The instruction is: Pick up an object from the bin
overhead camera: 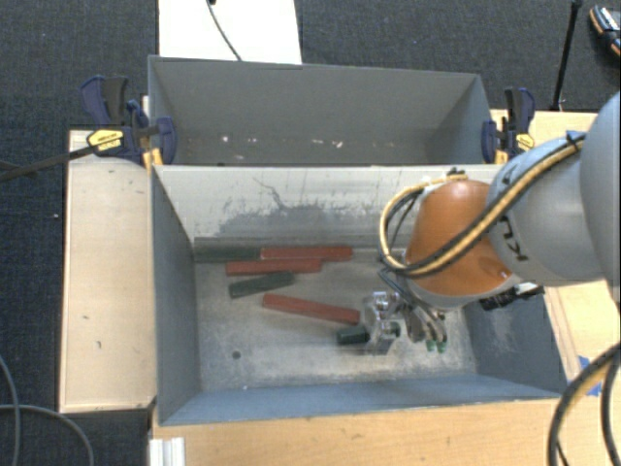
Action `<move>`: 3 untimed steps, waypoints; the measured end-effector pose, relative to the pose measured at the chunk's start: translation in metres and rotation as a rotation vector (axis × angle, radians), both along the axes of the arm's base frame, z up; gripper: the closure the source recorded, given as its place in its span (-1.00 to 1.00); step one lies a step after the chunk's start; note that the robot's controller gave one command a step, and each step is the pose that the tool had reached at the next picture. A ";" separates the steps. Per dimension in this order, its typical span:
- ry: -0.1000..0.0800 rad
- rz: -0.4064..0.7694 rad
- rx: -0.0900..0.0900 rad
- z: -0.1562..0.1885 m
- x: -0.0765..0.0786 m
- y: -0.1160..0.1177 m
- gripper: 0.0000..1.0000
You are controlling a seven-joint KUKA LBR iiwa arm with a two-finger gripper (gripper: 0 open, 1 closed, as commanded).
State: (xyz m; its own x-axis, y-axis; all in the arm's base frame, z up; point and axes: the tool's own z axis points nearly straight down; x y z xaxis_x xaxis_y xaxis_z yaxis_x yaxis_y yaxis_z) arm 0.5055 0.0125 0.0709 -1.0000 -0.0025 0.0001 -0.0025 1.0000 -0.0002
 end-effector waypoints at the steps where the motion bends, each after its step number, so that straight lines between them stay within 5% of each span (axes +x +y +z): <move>1: 0.000 0.000 0.000 0.000 0.000 0.000 1.00; 3: 0.002 0.000 0.000 0.007 -0.001 0.000 1.00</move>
Offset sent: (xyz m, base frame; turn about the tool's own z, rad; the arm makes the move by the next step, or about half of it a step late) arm 0.0000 -0.0001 0.0065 0.0000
